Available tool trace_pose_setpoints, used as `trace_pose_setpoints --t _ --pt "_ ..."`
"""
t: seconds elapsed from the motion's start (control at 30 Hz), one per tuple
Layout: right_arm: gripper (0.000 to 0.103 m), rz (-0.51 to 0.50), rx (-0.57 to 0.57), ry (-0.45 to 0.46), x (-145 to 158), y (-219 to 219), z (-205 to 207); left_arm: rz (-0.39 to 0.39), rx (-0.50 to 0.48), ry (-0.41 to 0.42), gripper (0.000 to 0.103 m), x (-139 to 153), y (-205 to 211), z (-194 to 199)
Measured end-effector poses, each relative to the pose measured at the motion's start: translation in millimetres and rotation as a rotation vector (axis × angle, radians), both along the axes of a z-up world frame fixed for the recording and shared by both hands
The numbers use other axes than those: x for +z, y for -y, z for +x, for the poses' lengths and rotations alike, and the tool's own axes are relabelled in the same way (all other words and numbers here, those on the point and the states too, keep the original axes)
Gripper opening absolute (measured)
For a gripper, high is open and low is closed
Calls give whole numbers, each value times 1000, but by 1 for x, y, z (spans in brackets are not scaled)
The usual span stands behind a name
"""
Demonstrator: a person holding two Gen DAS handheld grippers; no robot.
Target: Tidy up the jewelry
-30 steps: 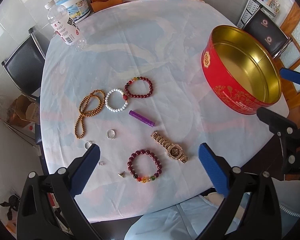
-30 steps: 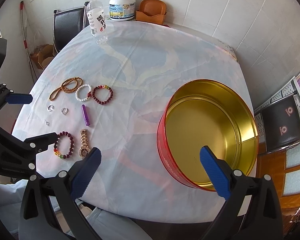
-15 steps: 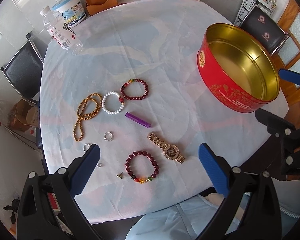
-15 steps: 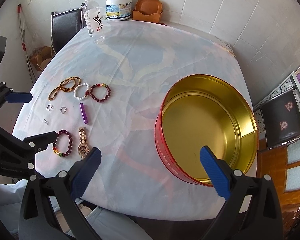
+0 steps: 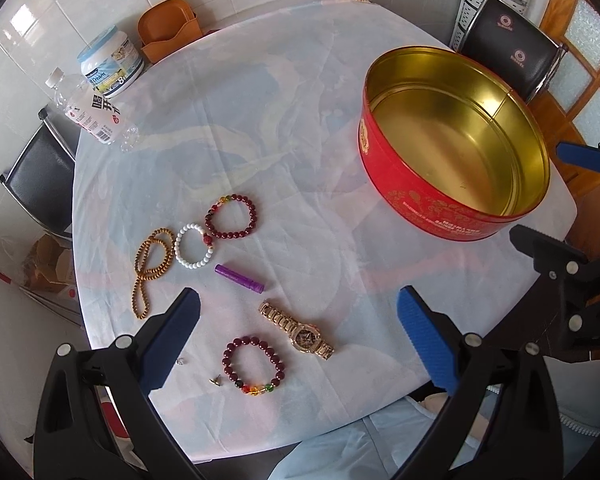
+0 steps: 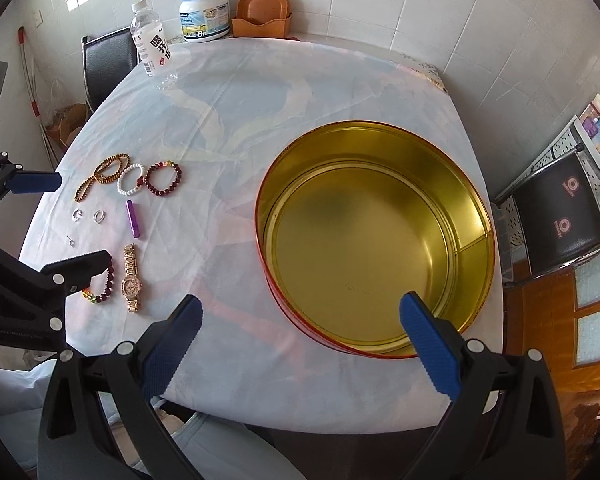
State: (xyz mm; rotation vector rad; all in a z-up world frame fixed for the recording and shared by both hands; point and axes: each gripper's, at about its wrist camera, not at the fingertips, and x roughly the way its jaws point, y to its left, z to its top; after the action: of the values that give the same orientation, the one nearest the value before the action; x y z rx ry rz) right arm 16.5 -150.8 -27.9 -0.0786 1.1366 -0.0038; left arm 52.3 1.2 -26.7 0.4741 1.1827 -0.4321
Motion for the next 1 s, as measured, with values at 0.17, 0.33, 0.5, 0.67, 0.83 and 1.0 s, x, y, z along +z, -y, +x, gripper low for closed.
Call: trace_pose_setpoints --t 0.17,0.33,0.5,0.67,0.83,1.0 --pt "100 22 64 -12 -6 3 10 7 76 2 96 -1 -3 0" --pt "100 32 164 -20 -12 -14 23 18 173 -15 96 -2 -23 -3" --pt "100 47 221 17 -6 -25 28 -67 213 43 96 13 -32 -7" --pt "100 104 258 96 10 -30 23 -140 263 70 96 20 -40 -4" --pt "100 93 260 109 13 -36 19 -107 270 140 96 31 -42 -8" --pt "100 61 251 99 10 -41 15 -94 260 147 96 33 -48 -8"
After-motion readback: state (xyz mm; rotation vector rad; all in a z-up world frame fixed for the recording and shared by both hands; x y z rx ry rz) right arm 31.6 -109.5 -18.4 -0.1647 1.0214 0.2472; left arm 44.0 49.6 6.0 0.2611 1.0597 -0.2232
